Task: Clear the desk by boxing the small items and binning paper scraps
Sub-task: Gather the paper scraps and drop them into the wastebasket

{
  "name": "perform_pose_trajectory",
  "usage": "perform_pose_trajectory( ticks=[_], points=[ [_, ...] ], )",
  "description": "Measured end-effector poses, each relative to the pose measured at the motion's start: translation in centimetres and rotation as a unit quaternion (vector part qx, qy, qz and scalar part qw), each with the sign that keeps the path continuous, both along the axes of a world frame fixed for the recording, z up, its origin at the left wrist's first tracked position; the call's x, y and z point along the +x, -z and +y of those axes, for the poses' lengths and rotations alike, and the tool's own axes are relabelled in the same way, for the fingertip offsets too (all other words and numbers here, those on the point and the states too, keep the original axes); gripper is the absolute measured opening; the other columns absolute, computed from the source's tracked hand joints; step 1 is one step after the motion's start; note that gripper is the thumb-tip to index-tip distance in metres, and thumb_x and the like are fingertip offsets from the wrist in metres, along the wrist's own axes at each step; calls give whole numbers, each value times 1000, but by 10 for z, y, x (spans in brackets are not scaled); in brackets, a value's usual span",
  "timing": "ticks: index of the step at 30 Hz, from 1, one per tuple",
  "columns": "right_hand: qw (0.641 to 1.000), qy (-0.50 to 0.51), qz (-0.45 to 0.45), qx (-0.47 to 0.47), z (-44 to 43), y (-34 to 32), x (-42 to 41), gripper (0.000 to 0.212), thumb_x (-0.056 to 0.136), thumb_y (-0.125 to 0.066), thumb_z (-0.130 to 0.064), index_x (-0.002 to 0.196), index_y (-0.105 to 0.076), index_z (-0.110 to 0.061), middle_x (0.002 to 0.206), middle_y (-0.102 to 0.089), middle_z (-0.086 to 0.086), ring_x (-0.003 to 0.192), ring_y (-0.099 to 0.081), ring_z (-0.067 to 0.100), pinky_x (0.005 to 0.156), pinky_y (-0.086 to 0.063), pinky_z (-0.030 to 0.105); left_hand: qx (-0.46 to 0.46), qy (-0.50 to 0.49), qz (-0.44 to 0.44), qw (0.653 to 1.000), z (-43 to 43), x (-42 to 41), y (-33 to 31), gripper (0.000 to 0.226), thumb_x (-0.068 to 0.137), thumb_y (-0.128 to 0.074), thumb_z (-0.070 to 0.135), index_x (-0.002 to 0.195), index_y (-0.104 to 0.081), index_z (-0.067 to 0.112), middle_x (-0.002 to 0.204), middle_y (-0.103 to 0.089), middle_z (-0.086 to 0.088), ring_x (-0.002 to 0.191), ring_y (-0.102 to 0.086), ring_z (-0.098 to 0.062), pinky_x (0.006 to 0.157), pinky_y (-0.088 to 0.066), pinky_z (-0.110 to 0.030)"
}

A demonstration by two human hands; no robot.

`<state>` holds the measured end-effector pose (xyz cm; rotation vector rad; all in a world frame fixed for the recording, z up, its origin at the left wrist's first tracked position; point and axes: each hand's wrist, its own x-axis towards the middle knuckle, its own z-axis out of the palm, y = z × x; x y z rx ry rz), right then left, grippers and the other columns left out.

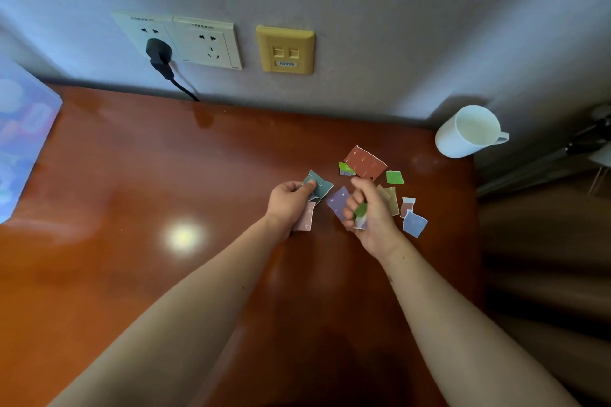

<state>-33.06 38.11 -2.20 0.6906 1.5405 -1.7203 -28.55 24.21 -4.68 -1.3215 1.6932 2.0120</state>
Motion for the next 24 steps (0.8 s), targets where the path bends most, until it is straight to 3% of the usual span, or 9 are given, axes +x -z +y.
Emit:
perform_pose_trajectory(
  ticks=[2, 5, 8, 10, 12, 18, 21, 22, 24],
  points=[
    [996, -15, 42, 71, 1, 6, -2, 19, 88, -66, -28, 75, -54, -19, 55, -39, -3, 45, -37, 11, 43, -28, 21, 2, 2, -3, 1000, 3, -1, 0, 21, 94, -61, 24, 76, -60, 15, 68, -63, -1, 55, -55, -10, 48, -44, -17],
    [976, -65, 134, 159, 4, 15, -6, 16, 93, -60, -28, 86, -57, -14, 60, -42, -1, 51, -38, 12, 44, -30, 21, -8, 5, -9, 1000, 6, -2, 2, 21, 94, -61, 25, 76, -60, 15, 68, -62, -1, 53, -54, -10, 46, -43, -15],
    [911, -193, 235, 279, 6, 24, -11, 20, 89, -66, -23, 103, -58, -11, 89, -58, -1, 80, -54, 15, 63, -45, 25, -28, 16, -5, 999, 8, -3, 4, 19, 94, -60, 26, 78, -61, 14, 69, -62, -1, 54, -53, -10, 49, -42, -17],
    [862, -273, 267, 334, 7, 28, -11, 34, 83, -73, -23, 111, -57, -15, 99, -56, -4, 89, -56, 15, 72, -51, 30, -31, 16, -5, 999, 8, -2, 5, 18, 93, -60, 26, 82, -62, 12, 71, -63, -1, 57, -54, -10, 53, -43, -20],
    [823, -322, 283, 372, 6, 26, -11, 38, 79, -77, -26, 109, -55, -19, 97, -54, -8, 85, -55, 14, 69, -51, 32, -32, 13, -7, 999, 7, -1, 5, 19, 93, -60, 25, 79, -62, 14, 70, -63, 0, 57, -54, -10, 54, -44, -21],
    [744, -414, 273, 449, 0, 15, -19, 23, 81, -71, -42, 82, -55, -25, 80, -57, -6, 75, -55, 17, 55, -35, 24, -16, -3, -12, 1000, 5, 2, 4, 18, 94, -60, 21, 77, -63, 16, 68, -63, 0, 54, -54, -8, 47, -44, -14],
    [749, -421, 275, 432, 0, 15, -14, 29, 82, -70, -43, 69, -54, -22, 69, -55, -2, 68, -53, 19, 50, -30, 25, 12, -31, -14, 999, 5, 6, 0, 12, 93, -62, 19, 86, -67, 10, 70, -64, -1, 55, -56, -9, 45, -45, -12],
    [774, -406, 264, 409, 0, 14, -10, 33, 82, -70, -41, 65, -52, -19, 65, -54, 1, 65, -51, 21, 50, -30, 25, 25, -47, -14, 998, 5, 8, -3, 11, 92, -63, 18, 92, -68, 8, 71, -65, -1, 56, -57, -9, 46, -45, -12],
    [859, -326, 218, 329, 2, 9, -1, 31, 82, -71, -35, 67, -59, -11, 67, -59, 11, 61, -52, 24, 52, -34, 29, 54, -73, -22, 996, 4, 13, -9, 14, 91, -64, 20, 98, -68, 9, 72, -65, -3, 53, -57, -10, 44, -44, -13]
  ],
)
